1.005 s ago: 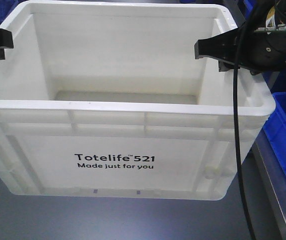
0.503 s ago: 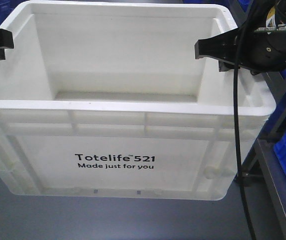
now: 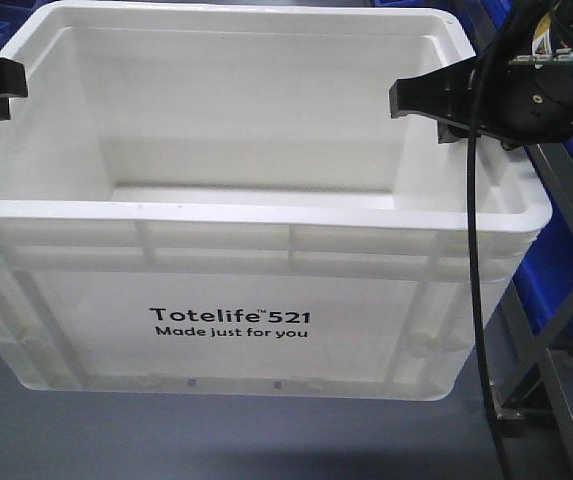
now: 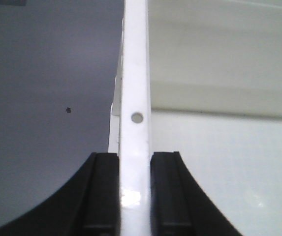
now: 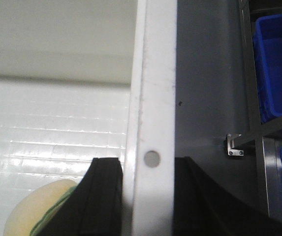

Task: Place moving items into box and shelve
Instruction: 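Hold the white tote by its rims with both grippers while driving along shelves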

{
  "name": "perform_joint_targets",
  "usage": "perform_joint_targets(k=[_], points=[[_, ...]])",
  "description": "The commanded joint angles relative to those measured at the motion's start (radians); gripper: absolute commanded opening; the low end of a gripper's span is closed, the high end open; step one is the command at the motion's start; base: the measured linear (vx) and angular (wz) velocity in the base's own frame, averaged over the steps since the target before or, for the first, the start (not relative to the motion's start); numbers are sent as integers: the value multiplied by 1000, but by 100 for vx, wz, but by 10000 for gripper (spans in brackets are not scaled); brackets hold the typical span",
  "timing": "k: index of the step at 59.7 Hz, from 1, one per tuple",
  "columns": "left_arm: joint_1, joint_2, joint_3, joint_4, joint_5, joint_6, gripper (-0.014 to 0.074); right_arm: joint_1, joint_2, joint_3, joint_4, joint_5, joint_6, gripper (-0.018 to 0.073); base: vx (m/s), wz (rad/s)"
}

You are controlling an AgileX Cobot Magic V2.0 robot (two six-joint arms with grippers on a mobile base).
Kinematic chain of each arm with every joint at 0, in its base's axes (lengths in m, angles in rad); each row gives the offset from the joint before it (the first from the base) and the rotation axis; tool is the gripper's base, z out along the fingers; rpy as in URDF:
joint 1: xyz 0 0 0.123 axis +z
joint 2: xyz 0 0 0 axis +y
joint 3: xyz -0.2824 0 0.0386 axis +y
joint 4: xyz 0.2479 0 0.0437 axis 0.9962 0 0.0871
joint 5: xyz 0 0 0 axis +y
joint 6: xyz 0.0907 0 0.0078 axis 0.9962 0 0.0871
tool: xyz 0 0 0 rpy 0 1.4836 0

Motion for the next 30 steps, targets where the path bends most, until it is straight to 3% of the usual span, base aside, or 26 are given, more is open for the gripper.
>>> perform_joint_targets(k=[1,30], points=[[-3,-35,-44,47,-128,-1,158,-3,-45,-38,-109,-71,-14,137,36,-1],[-3,-36,-44,47,-128,-1,158,-3,-45,-38,-109,-71,-14,137,36,-5]])
